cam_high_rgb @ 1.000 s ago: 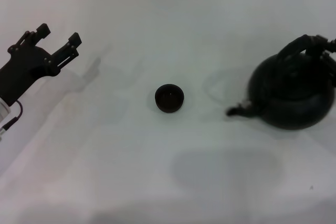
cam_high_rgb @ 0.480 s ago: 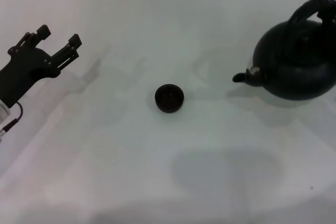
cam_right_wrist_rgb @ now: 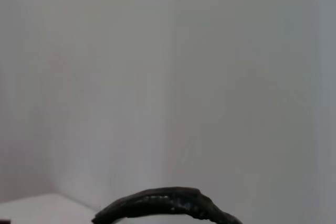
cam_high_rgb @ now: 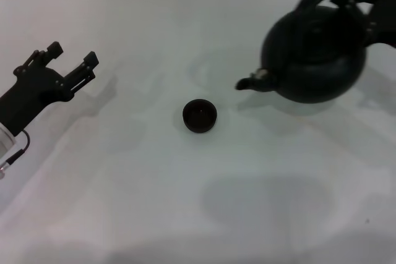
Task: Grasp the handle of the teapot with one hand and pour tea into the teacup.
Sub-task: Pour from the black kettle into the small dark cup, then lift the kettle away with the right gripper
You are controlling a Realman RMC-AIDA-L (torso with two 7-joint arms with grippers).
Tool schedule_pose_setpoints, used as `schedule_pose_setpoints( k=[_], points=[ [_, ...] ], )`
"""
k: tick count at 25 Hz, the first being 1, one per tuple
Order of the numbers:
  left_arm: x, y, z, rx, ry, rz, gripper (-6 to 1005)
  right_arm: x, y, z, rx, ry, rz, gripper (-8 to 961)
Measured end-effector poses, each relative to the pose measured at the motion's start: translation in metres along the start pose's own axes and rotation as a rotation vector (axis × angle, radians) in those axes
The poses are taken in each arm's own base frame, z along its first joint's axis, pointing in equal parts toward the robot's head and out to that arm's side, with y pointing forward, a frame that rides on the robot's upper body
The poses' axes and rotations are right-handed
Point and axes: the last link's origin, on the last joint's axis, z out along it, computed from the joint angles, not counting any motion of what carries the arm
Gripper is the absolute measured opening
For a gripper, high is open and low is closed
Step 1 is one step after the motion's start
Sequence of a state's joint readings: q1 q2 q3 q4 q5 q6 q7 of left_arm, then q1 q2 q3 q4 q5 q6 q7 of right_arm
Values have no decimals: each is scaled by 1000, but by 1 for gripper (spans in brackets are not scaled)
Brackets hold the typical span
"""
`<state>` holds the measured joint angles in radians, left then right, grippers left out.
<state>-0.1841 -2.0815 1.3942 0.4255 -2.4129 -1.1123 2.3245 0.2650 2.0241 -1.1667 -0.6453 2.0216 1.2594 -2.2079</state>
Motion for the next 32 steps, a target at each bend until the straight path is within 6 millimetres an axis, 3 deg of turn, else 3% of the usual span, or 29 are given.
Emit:
schedule_pose_setpoints(
  k=[6,13,32],
  points=[
    [-4,0,-2,6,-10,-10,862,-3,12,29,-35,83,-95,149],
    [-7,-1,-3,21,-13,-29,862,-9,23,45,-5,160,-221,148],
    [-7,-2,-2,26,-14,-30,862,-21,49,56,-45,218,-444,132]
  ],
)
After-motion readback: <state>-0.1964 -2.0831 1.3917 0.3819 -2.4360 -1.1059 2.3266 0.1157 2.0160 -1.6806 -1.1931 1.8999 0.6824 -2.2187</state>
